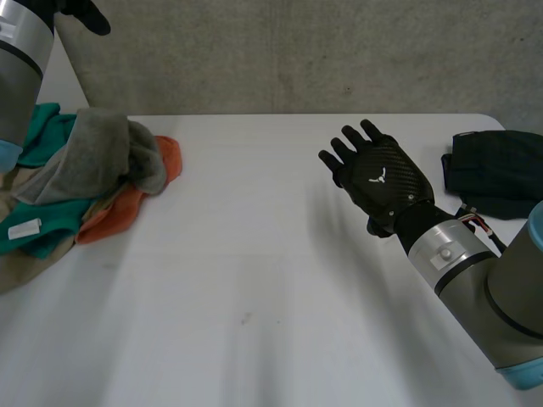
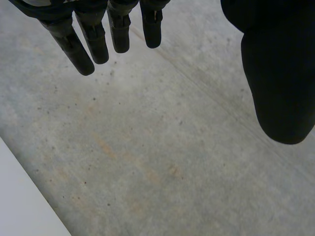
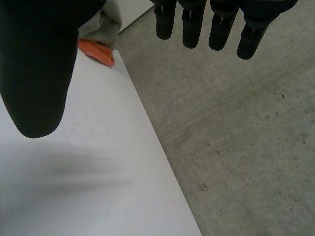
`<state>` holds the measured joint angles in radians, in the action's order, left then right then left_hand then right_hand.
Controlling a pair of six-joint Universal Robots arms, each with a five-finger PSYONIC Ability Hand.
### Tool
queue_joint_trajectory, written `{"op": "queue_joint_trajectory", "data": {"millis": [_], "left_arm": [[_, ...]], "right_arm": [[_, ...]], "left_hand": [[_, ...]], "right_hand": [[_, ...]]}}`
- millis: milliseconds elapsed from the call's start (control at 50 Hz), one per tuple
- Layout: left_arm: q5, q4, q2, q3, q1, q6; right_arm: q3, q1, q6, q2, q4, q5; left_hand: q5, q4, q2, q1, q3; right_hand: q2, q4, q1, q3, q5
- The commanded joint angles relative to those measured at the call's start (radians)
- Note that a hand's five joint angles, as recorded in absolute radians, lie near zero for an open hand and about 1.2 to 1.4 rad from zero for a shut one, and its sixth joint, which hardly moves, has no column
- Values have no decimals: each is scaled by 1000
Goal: Fold the laundry.
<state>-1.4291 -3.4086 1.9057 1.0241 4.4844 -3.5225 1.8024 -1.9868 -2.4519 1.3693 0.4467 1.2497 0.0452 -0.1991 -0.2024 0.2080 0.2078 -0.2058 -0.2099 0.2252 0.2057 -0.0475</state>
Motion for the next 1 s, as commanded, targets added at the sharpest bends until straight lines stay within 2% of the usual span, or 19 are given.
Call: {"op": "queue_joint_trajectory", "data": {"millis": [20, 80, 160, 280, 440, 520, 600, 700, 780, 880, 900, 1000], "left_arm": [[15, 149, 203, -140, 55, -203], [10, 225, 330, -218, 82, -315], [6, 307, 479, -314, 117, -397], [18, 347, 616, -404, 147, -383], [21, 272, 728, -457, 162, -385], [30, 235, 760, -472, 168, -403], [19, 223, 779, -484, 167, -424], [-43, 203, 646, -409, 153, -420], [-31, 134, 492, -329, 102, -346], [-37, 89, 271, -266, -5, -133], [-39, 98, 221, -268, -40, -68], [-40, 164, 104, -298, -145, 106]], "right_arm": [[-5, -1, -22, 2, -28, 5], [-6, 0, -22, -2, -32, 5], [-6, 3, -25, -7, -29, 5], [-6, 2, -21, -27, -28, 5], [-3, -1, -7, -52, -34, 5], [-1, 0, 10, -50, -34, 5], [0, 6, 13, -49, -33, 7], [-6, 19, 13, -36, -34, 7], [-11, 32, 8, -19, -32, 7], [-23, 63, -25, 1, -34, 11], [-28, 74, -44, 7, -36, 14], [-52, 105, -108, 22, -59, 25]], "left_hand": [[-45, 25, 28, -33, -33], [-45, 25, 28, -33, -33], [2, -23, -19, 14, 14], [79, -99, -96, 90, 91], [161, -181, -178, 172, 173], [413, -434, -430, 425, 425], [1174, -1195, -1192, 1186, 1186], [1177, -1197, -1194, 1188, 1188], [1177, -1197, -1194, 1188, 1188], [1177, -1197, -1194, 1188, 1188], [1177, -1197, -1194, 1188, 1188], [1177, -1197, -1194, 1188, 1188]], "right_hand": [[31, 35, -51, -31, 47], [31, 35, -51, -31, 47], [31, 35, -51, -31, 47], [31, 35, -51, -31, 47], [31, 35, -51, -31, 47], [31, 35, -51, -31, 47], [31, 35, -51, -31, 47], [31, 35, -51, -31, 47], [31, 35, -51, -31, 47], [31, 35, -51, -31, 47], [31, 35, -51, -31, 47], [31, 35, -51, -31, 47]]}}
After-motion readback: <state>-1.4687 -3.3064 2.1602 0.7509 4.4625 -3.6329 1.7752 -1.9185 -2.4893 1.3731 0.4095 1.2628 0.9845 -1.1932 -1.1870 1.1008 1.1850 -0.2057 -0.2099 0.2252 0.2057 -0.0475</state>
